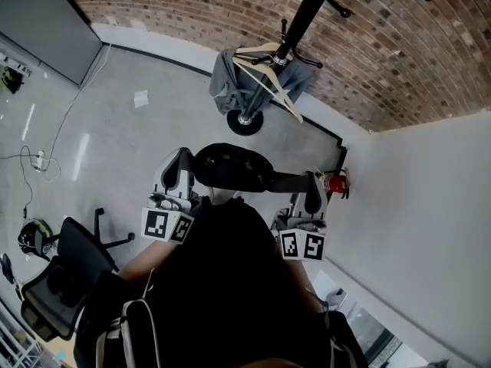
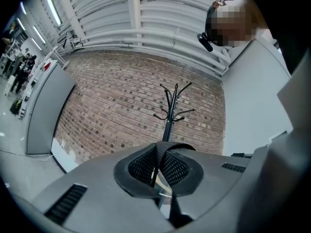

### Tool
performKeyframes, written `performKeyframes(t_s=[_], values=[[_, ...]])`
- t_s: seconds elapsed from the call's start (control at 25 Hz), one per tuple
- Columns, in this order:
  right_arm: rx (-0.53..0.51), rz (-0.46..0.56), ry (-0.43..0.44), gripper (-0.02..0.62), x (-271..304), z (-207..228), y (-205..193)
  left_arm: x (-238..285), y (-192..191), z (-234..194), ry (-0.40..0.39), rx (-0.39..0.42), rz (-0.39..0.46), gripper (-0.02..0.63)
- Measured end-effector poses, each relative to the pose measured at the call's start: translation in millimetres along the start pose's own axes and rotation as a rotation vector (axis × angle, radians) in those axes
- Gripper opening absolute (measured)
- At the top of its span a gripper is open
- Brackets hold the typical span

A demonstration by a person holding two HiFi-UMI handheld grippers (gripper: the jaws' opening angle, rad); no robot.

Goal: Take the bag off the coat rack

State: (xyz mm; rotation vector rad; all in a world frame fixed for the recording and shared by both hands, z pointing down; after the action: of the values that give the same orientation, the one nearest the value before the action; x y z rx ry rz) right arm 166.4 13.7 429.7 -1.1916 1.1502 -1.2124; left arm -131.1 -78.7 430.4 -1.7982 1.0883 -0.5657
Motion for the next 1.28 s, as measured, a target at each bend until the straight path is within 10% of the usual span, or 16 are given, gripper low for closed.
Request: performKeyframes(t_s=[0.4,1.28], values=[[-0.053,-0.047,0.094,0.018,-5,-29,-13,-13,-4,-8,0.041,-0.007,-0.017,0.02],[-0.097,-0.015,-0.024,0.018,-24,-33,-2,-29,0,-7,0.002,-0.002,-0.018,0.02]])
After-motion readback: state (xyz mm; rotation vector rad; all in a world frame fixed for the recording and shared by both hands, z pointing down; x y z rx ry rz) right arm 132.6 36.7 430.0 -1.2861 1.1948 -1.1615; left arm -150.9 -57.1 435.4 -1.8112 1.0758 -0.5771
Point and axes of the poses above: the fingertips, and each gripper's own axes: x forward along the fingers, z to its right, y out of its top, the point moved 7 cm from there along -x, backward along the fingers, and after that the axes turned 8 degrees about -x, right-handed, at the moved point
